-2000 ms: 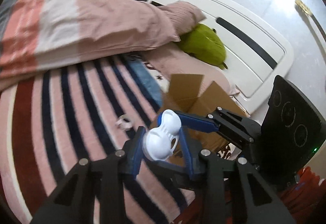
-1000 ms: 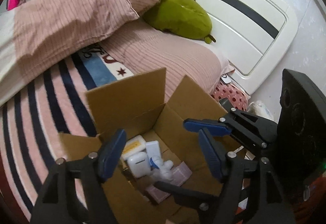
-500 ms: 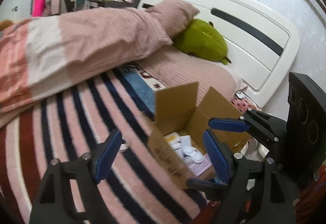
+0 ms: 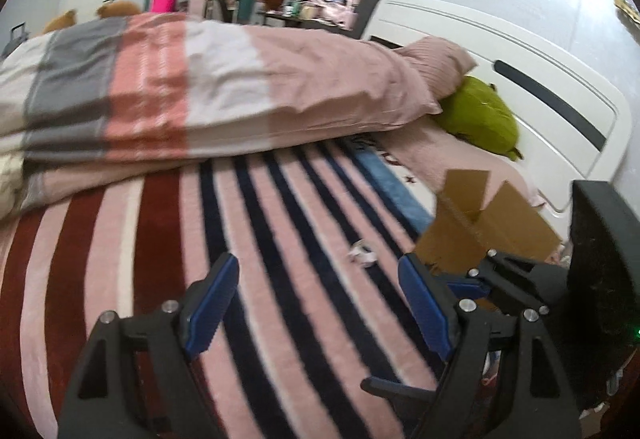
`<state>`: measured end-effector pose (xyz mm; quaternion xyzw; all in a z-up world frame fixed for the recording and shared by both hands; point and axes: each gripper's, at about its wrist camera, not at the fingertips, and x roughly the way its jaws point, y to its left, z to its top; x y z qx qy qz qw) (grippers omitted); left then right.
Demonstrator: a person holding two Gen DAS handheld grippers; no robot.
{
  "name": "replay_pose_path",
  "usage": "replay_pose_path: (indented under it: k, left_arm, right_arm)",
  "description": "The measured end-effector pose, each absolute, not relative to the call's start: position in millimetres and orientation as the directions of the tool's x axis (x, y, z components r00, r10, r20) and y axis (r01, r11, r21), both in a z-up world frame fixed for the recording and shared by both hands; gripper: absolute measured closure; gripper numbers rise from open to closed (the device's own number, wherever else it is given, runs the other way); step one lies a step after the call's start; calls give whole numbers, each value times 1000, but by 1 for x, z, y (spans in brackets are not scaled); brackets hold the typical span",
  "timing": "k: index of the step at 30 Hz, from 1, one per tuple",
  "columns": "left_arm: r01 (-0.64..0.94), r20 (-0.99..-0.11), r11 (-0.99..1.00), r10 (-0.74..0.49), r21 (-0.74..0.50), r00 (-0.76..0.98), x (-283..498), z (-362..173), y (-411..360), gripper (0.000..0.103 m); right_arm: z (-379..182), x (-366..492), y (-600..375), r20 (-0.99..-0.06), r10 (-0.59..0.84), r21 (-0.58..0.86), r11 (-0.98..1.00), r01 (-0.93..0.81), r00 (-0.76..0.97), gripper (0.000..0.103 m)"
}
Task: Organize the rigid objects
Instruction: 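Grasp the tape roll with white clip using the right gripper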
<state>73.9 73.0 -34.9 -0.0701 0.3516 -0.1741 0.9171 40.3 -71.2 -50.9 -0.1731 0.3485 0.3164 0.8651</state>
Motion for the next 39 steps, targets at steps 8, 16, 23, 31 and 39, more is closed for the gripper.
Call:
replay_pose_path:
  k: [8, 16, 23, 31, 39]
  left_arm:
    - [212, -644, 941, -335, -263, 687, 68, -91, 86, 24]
    - [224, -650, 928, -369, -297, 665, 74, -117, 79, 24]
    - [218, -645, 925, -374, -311, 667, 76, -119, 84, 24]
    - [209, -653, 928, -367, -309, 662, 78, -120, 87, 24]
    - [208, -655, 931, -360, -300, 665, 77, -118, 87, 24]
  right_arm:
    - [-127, 84, -91, -778, 327, 64, 891, -450, 537, 39]
    - [-151, 124, -126, -779, 181, 14, 962, -271, 600, 39]
    - [-171, 153, -132, -743, 77, -107, 967, -231, 665, 47]
    - [-182, 179, -131, -738, 17, -145, 972, -183, 675, 59]
    - [-178, 174, -129, -736, 88, -104, 965, -240, 672, 91]
